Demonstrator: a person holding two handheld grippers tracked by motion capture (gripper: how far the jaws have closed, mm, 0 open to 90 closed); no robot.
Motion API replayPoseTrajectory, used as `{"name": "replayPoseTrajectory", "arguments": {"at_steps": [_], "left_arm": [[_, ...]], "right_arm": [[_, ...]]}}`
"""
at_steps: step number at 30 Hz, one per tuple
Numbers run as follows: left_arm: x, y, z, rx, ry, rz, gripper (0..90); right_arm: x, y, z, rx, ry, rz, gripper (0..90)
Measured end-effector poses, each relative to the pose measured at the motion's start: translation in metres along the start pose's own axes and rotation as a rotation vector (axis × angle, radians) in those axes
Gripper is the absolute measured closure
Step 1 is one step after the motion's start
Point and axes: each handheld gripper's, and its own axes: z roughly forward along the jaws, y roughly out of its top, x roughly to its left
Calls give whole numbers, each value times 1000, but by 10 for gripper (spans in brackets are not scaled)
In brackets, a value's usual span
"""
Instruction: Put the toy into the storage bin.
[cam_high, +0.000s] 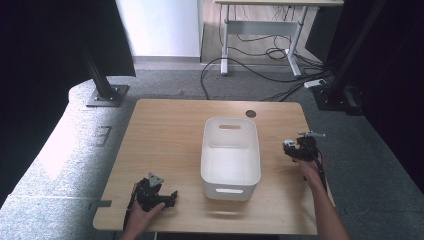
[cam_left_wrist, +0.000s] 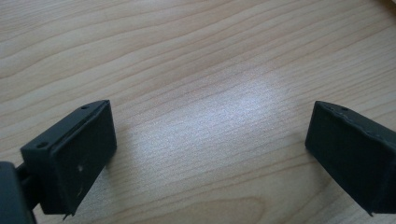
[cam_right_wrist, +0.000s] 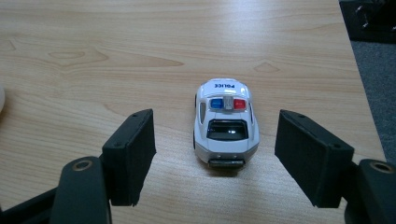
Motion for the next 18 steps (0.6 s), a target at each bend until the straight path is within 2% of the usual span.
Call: {"name": "replayPoseTrajectory", "arguments": {"at_steps": [18], "left_arm": [[0,0,0,0,0,0,19]], "right_arm": [[-6,-1,7,17,17,18,295]]}}
